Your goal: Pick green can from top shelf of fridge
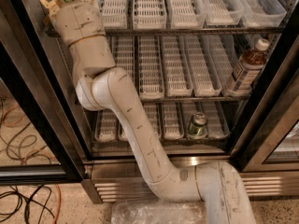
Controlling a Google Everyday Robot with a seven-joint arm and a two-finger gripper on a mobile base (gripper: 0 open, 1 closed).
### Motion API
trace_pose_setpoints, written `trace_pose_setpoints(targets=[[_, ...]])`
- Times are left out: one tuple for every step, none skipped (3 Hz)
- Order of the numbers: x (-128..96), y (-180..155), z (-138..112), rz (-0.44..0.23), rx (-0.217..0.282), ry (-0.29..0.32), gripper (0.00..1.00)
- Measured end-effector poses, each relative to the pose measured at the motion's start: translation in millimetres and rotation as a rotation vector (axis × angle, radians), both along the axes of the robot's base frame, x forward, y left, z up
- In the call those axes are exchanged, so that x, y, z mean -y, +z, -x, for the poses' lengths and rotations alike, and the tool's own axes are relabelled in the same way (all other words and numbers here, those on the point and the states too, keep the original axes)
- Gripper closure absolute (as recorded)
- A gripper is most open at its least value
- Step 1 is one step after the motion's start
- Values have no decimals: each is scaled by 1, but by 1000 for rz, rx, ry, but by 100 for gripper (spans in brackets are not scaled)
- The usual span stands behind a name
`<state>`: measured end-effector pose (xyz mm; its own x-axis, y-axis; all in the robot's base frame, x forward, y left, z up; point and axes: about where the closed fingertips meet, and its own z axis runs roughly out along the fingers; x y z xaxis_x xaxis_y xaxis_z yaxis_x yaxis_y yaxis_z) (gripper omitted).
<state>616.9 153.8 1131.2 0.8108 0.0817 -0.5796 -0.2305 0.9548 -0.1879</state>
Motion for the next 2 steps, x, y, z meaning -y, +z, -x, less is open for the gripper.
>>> trace_pose_setpoints(targets=[[1,2,3,1,61,-11,100],[3,6,7,2,133,-33,100]])
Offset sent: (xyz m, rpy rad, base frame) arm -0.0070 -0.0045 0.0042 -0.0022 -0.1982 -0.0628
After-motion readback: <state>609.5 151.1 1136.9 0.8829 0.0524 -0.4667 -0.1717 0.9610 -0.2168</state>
